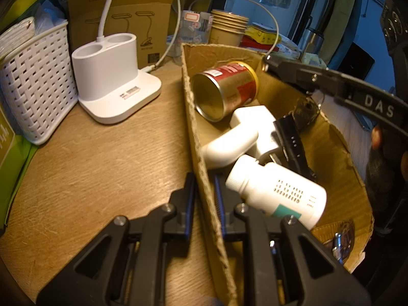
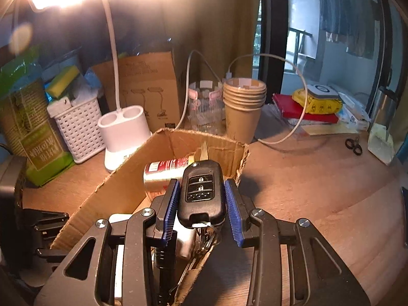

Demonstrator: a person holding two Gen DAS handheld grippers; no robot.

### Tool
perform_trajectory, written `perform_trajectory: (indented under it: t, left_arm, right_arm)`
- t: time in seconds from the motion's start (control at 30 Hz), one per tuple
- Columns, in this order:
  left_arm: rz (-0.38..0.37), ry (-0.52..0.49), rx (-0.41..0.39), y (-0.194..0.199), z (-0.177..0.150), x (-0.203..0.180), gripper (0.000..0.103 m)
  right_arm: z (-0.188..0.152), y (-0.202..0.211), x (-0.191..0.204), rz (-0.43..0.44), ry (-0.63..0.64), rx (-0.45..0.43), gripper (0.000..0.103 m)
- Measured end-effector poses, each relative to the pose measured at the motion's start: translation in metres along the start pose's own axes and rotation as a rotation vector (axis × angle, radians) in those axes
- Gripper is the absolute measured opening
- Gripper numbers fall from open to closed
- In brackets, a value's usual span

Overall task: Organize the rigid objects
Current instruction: 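Lift the car key with the right gripper and carry it over the box, then open the right gripper to release the car key into the box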

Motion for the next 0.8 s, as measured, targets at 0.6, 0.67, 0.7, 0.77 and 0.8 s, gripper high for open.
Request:
perform_trajectory:
  t: [0.6,0.67,0.7,0.77,0.8]
  left_arm:
    - [0.0,0.0,0.0,0.0001,-0.0001,-0.0005,0.017]
    - [0.0,0.0,0.0,0.0,0.0,0.0002,0.017]
    - [0.0,0.0,0.0,0.0,0.0,-0.0002,0.017]
    - [0.0,0.0,0.0,-0.0003,0.0001,-0.0006,0.017]
    - [0.0,0.0,0.0,-0.0003,0.0001,-0.0011,0.017]
  right_arm:
    - [-0.0079,-0.0083,0.0088,-0.037,0.074,0.071,0.038]
    - [-0.0079,-0.0076,0.008,-0.032,0.071,0.073,0.038]
    - [-0.0077,-0.0075,0.0074,-0.029,0.068,0.075,0.038]
    - [-0.0074,-0.0068,0.0067,-0.022,0.066,0.074,0.038]
    - [-0.0072,-0.0068,0.007,-0.022,0.066,0.074,0.038]
Point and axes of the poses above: each gripper's, at about its wrist camera, not at the fingertips, and y roughly against the way its jaws point, x to its left, z to its top, the point moved 3 cm from there along -y, roughly the way its jaws point, and after that the axes turned 2 degrees about x, right-handed, at the moved point
